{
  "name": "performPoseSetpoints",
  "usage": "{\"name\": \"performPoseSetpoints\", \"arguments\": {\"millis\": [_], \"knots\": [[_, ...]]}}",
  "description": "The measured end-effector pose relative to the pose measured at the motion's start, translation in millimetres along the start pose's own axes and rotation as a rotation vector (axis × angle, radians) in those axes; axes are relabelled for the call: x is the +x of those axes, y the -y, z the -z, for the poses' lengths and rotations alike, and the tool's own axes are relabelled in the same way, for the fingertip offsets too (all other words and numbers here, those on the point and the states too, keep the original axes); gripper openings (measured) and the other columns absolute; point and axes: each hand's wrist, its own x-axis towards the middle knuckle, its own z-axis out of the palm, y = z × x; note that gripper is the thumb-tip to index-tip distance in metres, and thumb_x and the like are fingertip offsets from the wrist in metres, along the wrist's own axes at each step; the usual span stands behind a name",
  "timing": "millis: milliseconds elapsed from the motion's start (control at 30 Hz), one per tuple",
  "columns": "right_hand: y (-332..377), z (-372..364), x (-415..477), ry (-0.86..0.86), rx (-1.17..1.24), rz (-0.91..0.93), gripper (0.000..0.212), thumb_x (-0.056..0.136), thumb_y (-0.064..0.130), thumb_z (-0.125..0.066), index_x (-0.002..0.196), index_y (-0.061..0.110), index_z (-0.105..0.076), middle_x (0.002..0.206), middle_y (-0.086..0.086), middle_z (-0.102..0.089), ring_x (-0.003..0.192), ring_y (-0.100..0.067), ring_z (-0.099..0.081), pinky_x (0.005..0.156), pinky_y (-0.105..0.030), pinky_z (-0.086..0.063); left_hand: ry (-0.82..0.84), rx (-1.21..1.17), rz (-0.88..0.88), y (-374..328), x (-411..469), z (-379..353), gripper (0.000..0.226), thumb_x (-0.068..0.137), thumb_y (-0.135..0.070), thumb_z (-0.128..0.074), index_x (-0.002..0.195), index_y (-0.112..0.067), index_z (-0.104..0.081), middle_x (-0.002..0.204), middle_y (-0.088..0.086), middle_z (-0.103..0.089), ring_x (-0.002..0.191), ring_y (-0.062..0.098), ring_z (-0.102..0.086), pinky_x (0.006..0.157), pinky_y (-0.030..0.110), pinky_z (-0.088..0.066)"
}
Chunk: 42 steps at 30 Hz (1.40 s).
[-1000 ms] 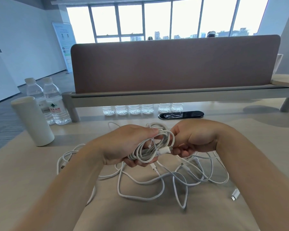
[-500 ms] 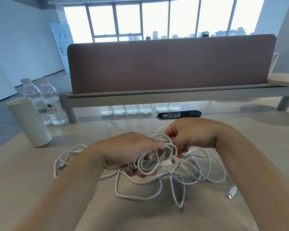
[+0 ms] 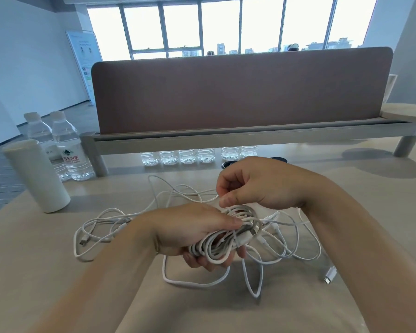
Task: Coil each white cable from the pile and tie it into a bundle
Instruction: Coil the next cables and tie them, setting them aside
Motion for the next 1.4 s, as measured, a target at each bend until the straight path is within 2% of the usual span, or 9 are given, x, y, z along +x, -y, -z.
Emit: {"name": "performPoseSetpoints", "arguments": {"millis": [233, 367, 467, 600, 800, 967, 1133, 1233, 1400], "knots": [[4.6, -6.0, 2.1, -0.046, -0.002, 0.027, 0.01, 0.088, 0.018, -0.075, 0.08, 0.021, -0.07, 0.071, 0.01, -0.068, 0.068, -0.002, -0.061, 0.072, -0.026, -0.051, -0.045, -0.032, -0.009, 1.7, 3.0, 0.1, 0.045, 0.103, -0.044, -0.041, 0.103, -0.006, -0.064, 0.069, 0.008, -0.055, 0.056, 0.018, -0.039, 0.04, 0.018, -0.02], [11.0, -6.7, 1.1, -0.074, 0.007, 0.055, 0.008, 0.089, 0.016, -0.073, 0.082, 0.017, -0.07, 0.069, 0.011, -0.067, 0.064, 0.001, -0.06, 0.063, -0.012, -0.046, -0.016, -0.074, -0.034, 3.0, 2.9, 4.2, 0.052, 0.095, -0.048, -0.048, 0.11, 0.0, -0.062, 0.069, 0.011, -0.051, 0.055, 0.017, -0.035, 0.039, 0.015, -0.022], [12.1, -9.5, 2.4, -0.09, 0.011, 0.061, 0.007, 0.089, 0.014, -0.072, 0.083, 0.014, -0.069, 0.071, 0.006, -0.068, 0.064, 0.0, -0.059, 0.063, -0.014, -0.046, -0.035, -0.086, -0.061, 3.8, 4.2, 3.8, 0.05, 0.103, -0.045, -0.042, 0.107, 0.001, -0.062, 0.069, 0.011, -0.052, 0.054, 0.017, -0.036, 0.041, 0.017, -0.019], [8.3, -14.0, 11.0, -0.324, 0.103, 0.033, 0.006, 0.09, 0.016, -0.072, 0.084, 0.015, -0.07, 0.075, 0.004, -0.072, 0.068, -0.004, -0.063, 0.069, -0.021, -0.049, -0.239, -0.13, -0.129, -2.2, 0.7, 9.6, 0.052, 0.106, -0.043, -0.036, 0.101, 0.001, -0.063, 0.067, 0.01, -0.053, 0.051, 0.017, -0.04, 0.042, 0.02, -0.021], [1.8, -8.9, 16.1, -0.703, 0.086, -0.073, 0.004, 0.092, 0.031, -0.069, 0.09, 0.028, -0.071, 0.085, 0.014, -0.071, 0.082, -0.004, -0.066, 0.077, -0.024, -0.052, -0.485, -0.444, -0.286, -3.0, -2.6, 27.0, 0.053, 0.106, -0.043, -0.035, 0.101, 0.002, -0.062, 0.063, 0.009, -0.05, 0.048, 0.015, -0.04, 0.039, 0.019, -0.019], [1.3, -15.2, 18.8, -0.617, 0.152, -0.225, 0.022, 0.089, 0.04, -0.07, 0.077, 0.021, -0.072, 0.067, 0.008, -0.066, 0.06, -0.007, -0.055, 0.061, -0.024, -0.043, -0.582, -0.489, -0.365, -6.3, -3.6, 29.3, 0.051, 0.107, -0.039, -0.033, 0.1, 0.002, -0.062, 0.065, 0.01, -0.052, 0.048, 0.016, -0.042, 0.038, 0.019, -0.022], [5.5, -20.3, 18.5, -0.536, 0.193, -0.128, 0.014, 0.086, 0.031, -0.075, 0.076, 0.02, -0.075, 0.059, 0.007, -0.066, 0.049, 0.0, -0.052, 0.058, -0.021, -0.044, -0.644, -0.485, -0.401, -7.9, -1.5, 26.4, 0.044, 0.107, -0.036, -0.036, 0.089, -0.006, -0.063, 0.065, 0.012, -0.054, 0.049, 0.018, -0.044, 0.041, 0.018, -0.023], [9.0, -24.3, 21.4, -0.542, 0.14, -0.05, 0.009, 0.088, 0.025, -0.073, 0.082, 0.019, -0.075, 0.059, 0.01, -0.066, 0.05, 0.001, -0.055, 0.053, -0.011, -0.043, -0.681, -0.495, -0.42, -8.0, -0.6, 26.4, 0.04, 0.107, -0.034, -0.037, 0.088, -0.007, -0.06, 0.068, 0.014, -0.054, 0.051, 0.02, -0.045, 0.042, 0.019, -0.024], [9.0, -29.5, 25.2, -0.556, 0.133, 0.014, 0.004, 0.088, 0.022, -0.074, 0.088, 0.017, -0.073, 0.072, 0.006, -0.071, 0.064, -0.004, -0.064, 0.056, -0.012, -0.047, -0.733, -0.481, -0.433, -7.9, -0.7, 27.0, 0.042, 0.107, -0.034, -0.036, 0.088, -0.006, -0.061, 0.07, 0.016, -0.055, 0.05, 0.02, -0.047, 0.042, 0.02, -0.028]]}}
